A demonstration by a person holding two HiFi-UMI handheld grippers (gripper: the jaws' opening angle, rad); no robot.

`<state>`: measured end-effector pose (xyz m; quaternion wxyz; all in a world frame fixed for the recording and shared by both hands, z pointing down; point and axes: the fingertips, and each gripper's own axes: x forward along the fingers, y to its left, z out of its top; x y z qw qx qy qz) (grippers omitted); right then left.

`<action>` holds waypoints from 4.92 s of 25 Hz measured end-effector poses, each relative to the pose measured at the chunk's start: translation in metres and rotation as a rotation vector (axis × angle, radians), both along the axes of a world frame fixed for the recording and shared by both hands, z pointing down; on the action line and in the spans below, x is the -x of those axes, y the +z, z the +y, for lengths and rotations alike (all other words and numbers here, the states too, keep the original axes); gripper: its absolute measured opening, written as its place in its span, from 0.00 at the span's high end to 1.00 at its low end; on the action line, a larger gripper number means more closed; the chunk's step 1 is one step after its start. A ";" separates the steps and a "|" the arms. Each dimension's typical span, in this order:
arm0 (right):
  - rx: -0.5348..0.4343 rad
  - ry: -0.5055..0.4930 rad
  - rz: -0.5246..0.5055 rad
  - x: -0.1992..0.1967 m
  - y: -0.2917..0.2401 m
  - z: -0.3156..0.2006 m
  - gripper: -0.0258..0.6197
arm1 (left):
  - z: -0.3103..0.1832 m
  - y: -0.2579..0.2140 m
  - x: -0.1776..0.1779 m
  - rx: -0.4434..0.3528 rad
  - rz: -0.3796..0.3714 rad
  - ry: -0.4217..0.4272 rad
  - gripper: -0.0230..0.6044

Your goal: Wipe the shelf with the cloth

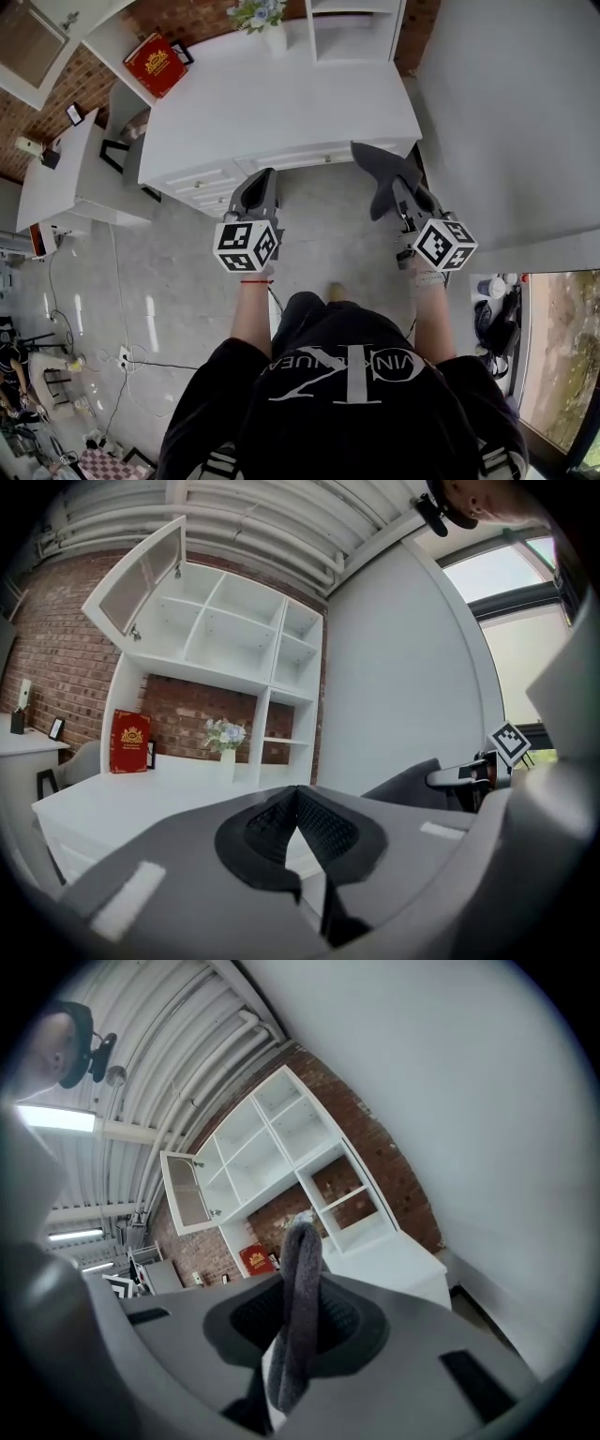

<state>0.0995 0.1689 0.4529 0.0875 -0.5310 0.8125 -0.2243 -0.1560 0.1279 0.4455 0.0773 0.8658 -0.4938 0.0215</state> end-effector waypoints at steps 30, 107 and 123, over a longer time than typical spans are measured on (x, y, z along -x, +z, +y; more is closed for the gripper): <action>0.011 -0.048 -0.025 -0.048 -0.011 -0.212 0.87 | -0.235 -0.014 -0.097 -0.011 -0.006 0.100 0.95; -0.102 -0.542 1.140 0.092 -0.053 -0.610 0.94 | -0.451 -0.073 -0.071 -0.095 0.054 -0.167 0.95; 0.038 -0.172 1.280 -0.035 -0.054 -0.619 0.95 | -0.466 -0.073 -0.124 -0.095 0.068 -0.032 0.95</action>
